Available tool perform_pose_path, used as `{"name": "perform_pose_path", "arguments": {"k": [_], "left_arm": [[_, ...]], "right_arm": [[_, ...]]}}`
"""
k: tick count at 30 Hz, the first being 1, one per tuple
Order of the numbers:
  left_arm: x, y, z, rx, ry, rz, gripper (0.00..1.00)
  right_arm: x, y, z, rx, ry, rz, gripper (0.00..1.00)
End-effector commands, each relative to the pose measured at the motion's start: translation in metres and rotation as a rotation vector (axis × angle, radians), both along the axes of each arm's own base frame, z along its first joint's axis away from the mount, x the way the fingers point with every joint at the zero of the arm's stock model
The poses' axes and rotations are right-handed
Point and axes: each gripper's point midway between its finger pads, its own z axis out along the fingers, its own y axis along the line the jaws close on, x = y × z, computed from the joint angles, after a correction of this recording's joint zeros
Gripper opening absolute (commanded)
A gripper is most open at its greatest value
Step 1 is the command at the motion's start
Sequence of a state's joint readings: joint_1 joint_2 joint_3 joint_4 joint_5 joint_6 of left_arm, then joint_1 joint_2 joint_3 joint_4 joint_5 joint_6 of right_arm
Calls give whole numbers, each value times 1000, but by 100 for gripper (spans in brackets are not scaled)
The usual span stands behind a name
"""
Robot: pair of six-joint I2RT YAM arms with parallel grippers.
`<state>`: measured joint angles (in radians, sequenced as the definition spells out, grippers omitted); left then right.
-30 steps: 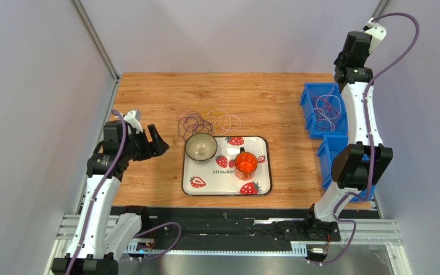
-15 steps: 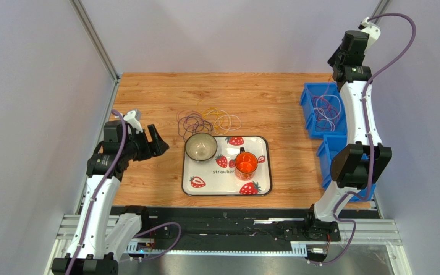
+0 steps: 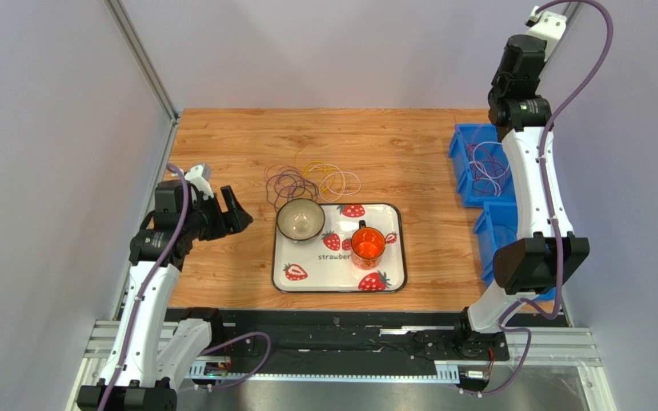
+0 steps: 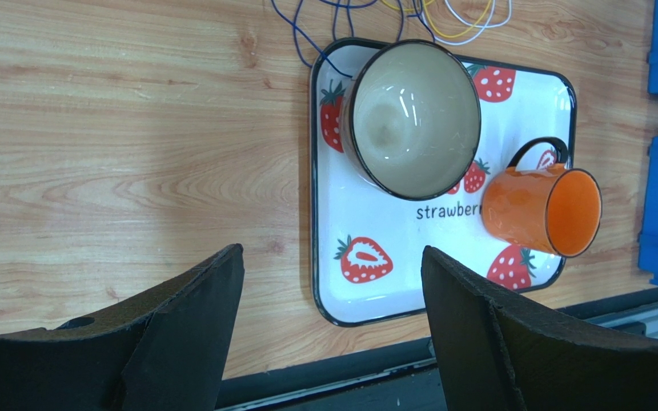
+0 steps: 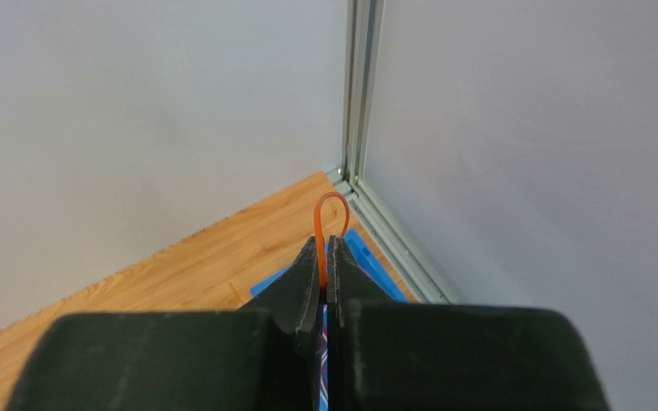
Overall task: Untangle the cables
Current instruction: Place the cable in the bin.
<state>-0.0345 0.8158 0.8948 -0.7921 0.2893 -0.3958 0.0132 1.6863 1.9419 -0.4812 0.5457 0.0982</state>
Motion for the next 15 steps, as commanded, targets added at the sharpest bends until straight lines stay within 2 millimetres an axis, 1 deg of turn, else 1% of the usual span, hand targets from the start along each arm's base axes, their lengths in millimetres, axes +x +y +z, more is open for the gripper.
{"name": "perform_pose_path", "arguments": {"k": [1,3,6,7,12,15], "left_arm": [[2,-2,4,0,-24,-11,84],[2,-2,4,-1,-23,-12,84],[1,-2,4,-1,-24,-12,84],[1,-2,4,-1,-23,-12,84],[1,-3,4,-1,-23,-16,84],[1,-3,4,-1,-22,-16,84]], "right_arm": [[-29,-1,70,-104,-143,-52,0],[-28,1,71,-101,-145,-46,0],[-25,0,62,-102,-127,-51,0],[-23,0,55,-103,-112,-52,0],[-14,-3,38,-111,-75,-71,0],[-10,-9,34,-123,-61,-95,0]]}}
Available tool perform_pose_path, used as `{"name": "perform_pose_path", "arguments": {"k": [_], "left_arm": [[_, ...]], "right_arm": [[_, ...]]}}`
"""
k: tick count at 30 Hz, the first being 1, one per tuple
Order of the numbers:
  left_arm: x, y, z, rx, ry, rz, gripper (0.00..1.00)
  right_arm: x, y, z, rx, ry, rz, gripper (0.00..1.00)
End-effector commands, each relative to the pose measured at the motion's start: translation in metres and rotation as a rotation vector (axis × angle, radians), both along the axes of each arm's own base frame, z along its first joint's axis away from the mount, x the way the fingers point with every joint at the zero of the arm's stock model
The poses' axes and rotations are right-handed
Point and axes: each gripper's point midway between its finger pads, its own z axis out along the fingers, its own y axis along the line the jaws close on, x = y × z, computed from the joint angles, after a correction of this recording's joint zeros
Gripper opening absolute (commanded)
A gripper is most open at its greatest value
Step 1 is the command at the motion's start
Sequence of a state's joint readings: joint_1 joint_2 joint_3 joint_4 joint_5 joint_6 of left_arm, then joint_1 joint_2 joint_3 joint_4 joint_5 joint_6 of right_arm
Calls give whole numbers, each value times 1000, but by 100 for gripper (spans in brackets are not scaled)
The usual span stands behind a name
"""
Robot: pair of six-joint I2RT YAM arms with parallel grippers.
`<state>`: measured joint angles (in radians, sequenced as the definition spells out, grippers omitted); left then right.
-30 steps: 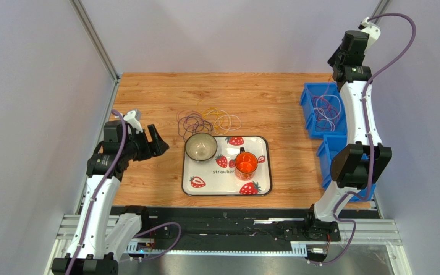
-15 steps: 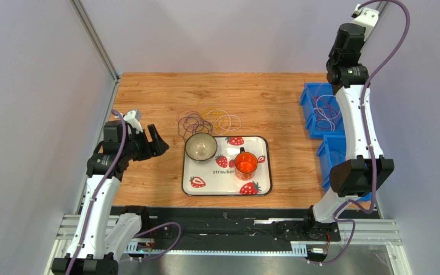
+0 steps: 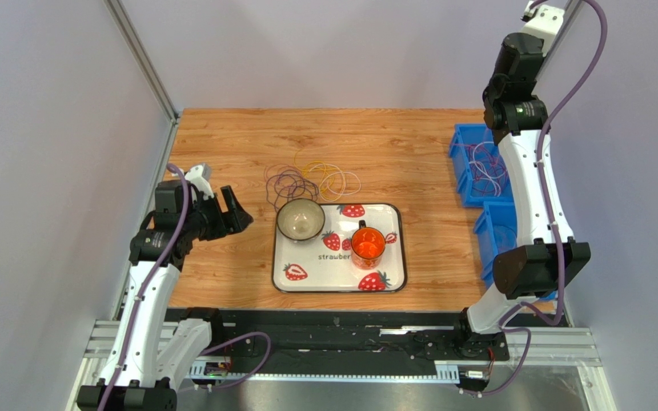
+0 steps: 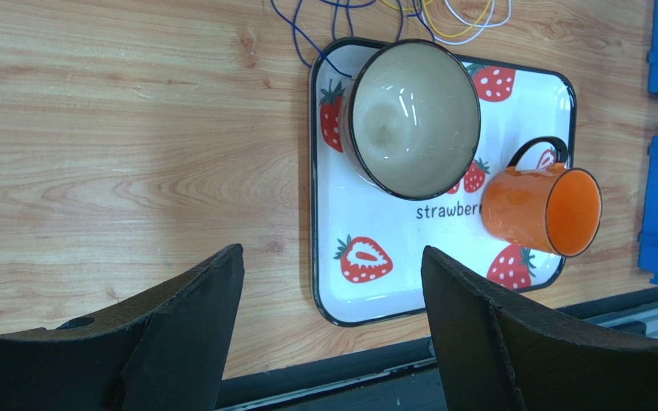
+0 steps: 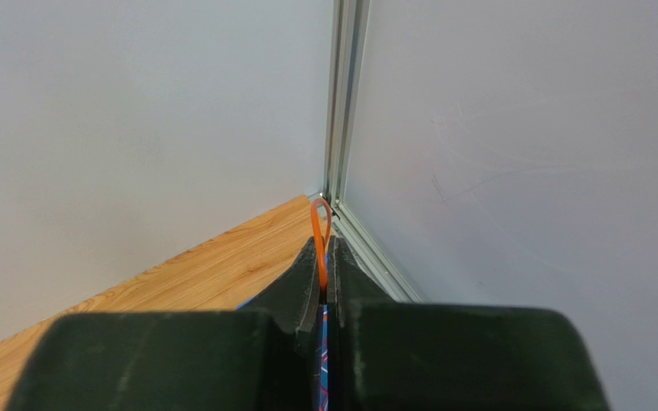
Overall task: Untangle the cables
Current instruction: Place the cable in the bin.
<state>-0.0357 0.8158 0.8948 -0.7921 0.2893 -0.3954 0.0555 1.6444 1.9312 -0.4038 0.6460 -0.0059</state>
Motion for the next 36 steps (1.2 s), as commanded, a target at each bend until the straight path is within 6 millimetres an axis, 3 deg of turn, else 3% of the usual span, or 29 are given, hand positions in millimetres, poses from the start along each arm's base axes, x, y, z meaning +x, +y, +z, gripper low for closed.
{"name": "perform_pose_path", "arguments": {"k": [1,9,12,16,28,36], "left_arm": [[1,-2,3,0,-20,-13,84],[2,-2,4,0,-21,-13,84],[2,-2,3,1,-20,-14,84],[2,-2,3,1,-20,-14,84],[2,-2,3,1,-18,-14,84],[1,-3,3,-2,-16,-15,84]], "right_arm": [[9,-12,-2,-23,-1,-52,0],[23,-16,-36,34,37,-16,0],[19,-42,-44,70,33,-58,0],[19,-52,-58,128,34,-38,0],[25,-38,-97,197,88,31,0],[23,-46,-134,214,159,-9,0]]}}
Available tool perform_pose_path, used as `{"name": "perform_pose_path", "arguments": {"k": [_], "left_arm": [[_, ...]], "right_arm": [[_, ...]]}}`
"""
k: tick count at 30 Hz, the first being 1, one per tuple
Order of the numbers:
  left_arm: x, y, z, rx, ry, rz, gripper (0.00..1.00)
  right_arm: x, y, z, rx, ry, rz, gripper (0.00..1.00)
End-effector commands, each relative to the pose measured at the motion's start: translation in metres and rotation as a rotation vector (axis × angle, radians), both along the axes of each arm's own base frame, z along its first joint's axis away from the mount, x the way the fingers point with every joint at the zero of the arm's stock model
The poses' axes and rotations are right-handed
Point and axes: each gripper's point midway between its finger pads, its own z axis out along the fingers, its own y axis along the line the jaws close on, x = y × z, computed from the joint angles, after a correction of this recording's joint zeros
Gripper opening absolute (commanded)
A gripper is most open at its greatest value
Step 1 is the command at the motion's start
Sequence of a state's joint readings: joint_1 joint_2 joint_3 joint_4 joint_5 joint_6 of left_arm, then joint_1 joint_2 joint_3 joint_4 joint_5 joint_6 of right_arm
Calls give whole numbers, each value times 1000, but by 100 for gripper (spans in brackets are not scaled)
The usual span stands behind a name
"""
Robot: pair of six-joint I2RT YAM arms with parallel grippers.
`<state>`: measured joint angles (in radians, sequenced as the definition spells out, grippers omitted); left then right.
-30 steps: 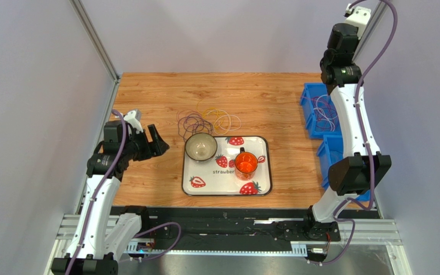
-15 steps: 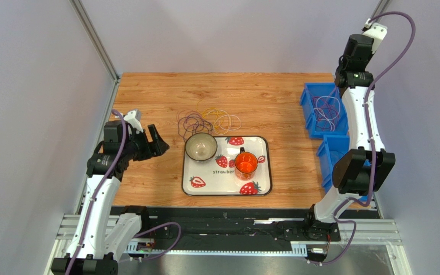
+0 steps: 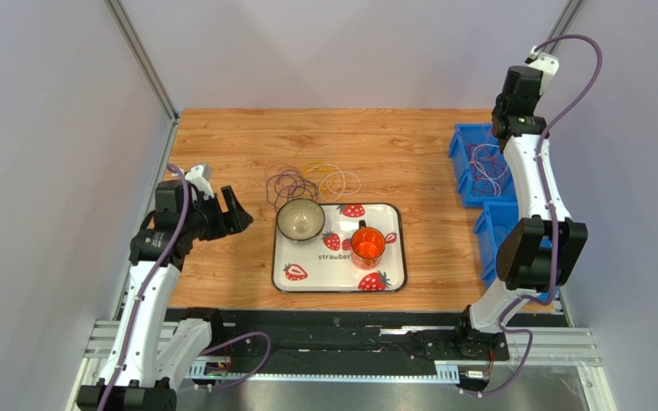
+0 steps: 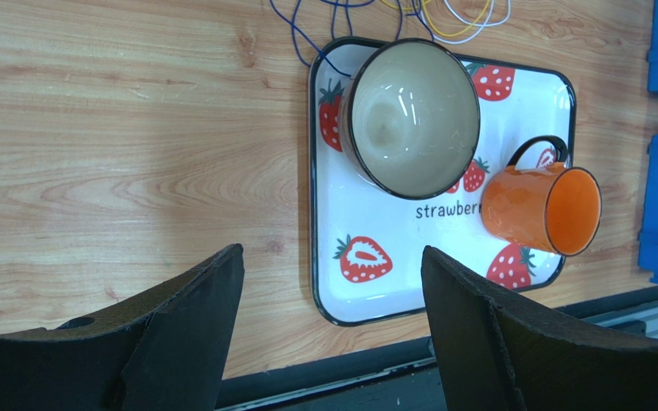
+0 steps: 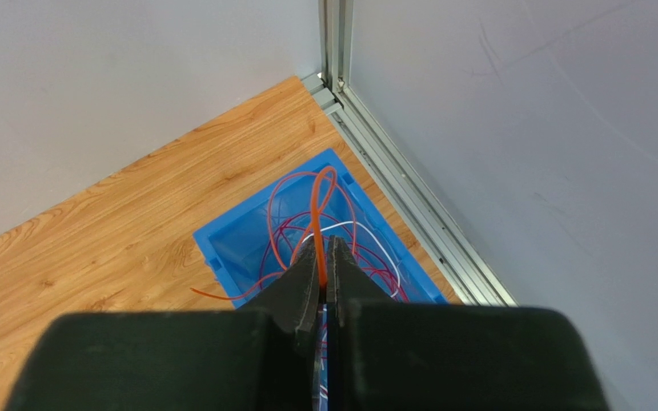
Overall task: Untangle the cables
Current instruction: Place the cable in the bin.
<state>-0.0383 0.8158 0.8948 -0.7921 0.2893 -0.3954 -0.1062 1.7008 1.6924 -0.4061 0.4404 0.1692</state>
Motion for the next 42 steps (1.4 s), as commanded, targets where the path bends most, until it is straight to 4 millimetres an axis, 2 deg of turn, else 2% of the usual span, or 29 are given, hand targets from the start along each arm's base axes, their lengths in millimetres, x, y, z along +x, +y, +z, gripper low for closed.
{"name": "perform_pose_path", "arguments": {"k": [1,8,12,20,22,23,29,30,31,42], "left_arm": [[2,-2,3,-1,-17,-13,84],[2,-2,4,-1,-21,-13,84],[1,-2,4,-1,-21,-15,84],[2,-2,3,0,-16,-16,84],[2,-2,3,0,-19,-16,84],[2,-2,3,0,-16,-16,84],[2,-2,2,0,-13,-16,84],[2,-2,2,1,-14,-15,84],[2,-2,2,1,-14,-15,84],[3,-2,2,-1,-11,-15,84]], "right_arm": [[2,-5,1,18,-33,-20,0],[12,-9,-35,37,39,-19,0],[20,-8,-67,75,88,-9,0],[34,-5,-110,98,167,13,0],[38,-5,-113,97,175,17,0],[40,-5,-124,100,197,19,0],[50,-4,-143,114,234,33,0],[52,-4,-152,116,250,34,0],[54,-4,-151,116,248,35,0],[50,-8,-195,145,359,21,0]]}}
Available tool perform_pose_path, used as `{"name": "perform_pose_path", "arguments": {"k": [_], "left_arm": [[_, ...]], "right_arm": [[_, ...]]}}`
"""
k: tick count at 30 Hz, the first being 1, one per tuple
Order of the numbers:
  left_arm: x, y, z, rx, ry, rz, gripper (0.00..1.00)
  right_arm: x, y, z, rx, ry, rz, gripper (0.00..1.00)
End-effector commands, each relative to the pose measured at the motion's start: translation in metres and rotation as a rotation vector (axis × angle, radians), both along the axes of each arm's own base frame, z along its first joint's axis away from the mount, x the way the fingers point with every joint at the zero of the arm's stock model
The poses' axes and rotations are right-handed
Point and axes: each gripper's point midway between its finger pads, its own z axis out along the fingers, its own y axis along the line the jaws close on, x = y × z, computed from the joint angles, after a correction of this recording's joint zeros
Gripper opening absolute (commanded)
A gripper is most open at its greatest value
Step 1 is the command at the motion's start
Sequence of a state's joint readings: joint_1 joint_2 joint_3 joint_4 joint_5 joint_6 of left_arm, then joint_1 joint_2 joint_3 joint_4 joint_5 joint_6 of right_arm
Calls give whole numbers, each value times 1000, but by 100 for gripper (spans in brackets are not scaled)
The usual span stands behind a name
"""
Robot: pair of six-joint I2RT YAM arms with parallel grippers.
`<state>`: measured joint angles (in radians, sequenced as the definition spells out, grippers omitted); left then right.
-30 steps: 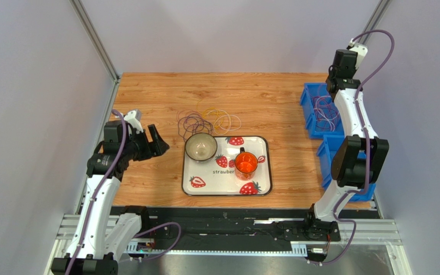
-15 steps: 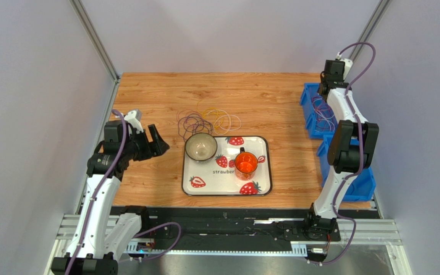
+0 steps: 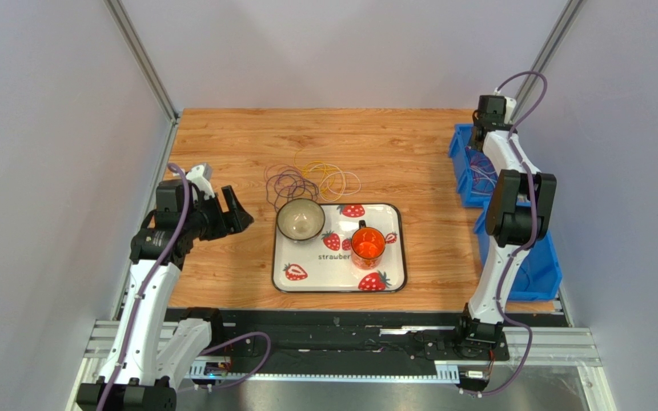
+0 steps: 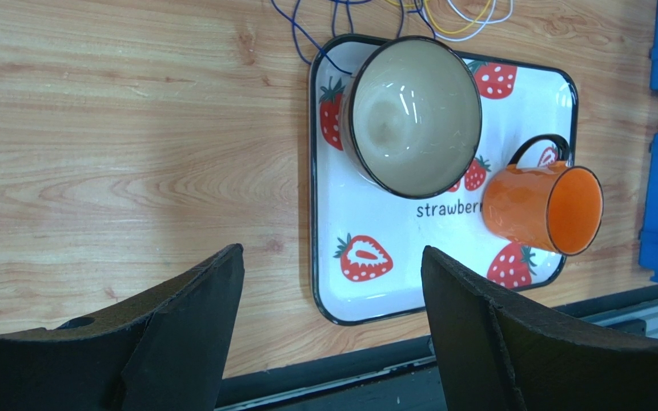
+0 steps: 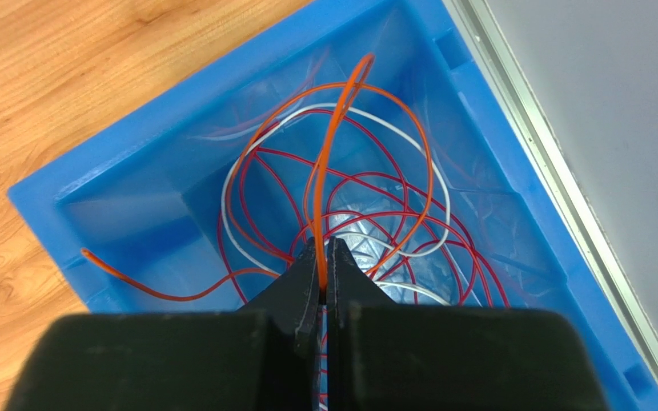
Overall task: Untangle the cables
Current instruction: Place the cable in the bin.
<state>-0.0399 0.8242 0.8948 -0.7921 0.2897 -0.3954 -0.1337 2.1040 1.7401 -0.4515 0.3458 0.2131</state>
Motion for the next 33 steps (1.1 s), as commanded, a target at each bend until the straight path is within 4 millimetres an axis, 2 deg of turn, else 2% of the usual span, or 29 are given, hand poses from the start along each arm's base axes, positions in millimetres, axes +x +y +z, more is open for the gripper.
{"name": "perform_pose_path", "arguments": {"k": [1,2,7,11,16,19,20,23,26,33], "left_arm": [[3,-2,4,0,-20,-14,84],[2,-2,3,-1,-18,-15,84],[3,-2,3,0,-20,-14,84],[2,-2,4,-1,-20,-15,84],[2,-3,5,-2,-26,-18,84],[1,-3,6,-3,-31,-20,84],[1,-3,7,-4,-36,-19,84],[1,-3,9,-5,-43,-22,84],[0,-4,9,-6,-46,-25,84],[-1,-4,12,-9,-60,-28,84]], "right_arm": [[7,-7,2,16,-6,-15,0],[4,-7,-5,21,16,-19,0],[-3,-8,-14,29,54,-30,0],[-10,-7,-7,32,48,-34,0],[-16,-1,17,54,42,-19,1],[-26,-1,32,51,58,-28,23],[-29,-2,37,48,56,-31,35],[-37,0,58,45,28,-31,48],[-45,2,80,43,-7,-30,53],[-58,9,136,43,-86,-14,54]]}}
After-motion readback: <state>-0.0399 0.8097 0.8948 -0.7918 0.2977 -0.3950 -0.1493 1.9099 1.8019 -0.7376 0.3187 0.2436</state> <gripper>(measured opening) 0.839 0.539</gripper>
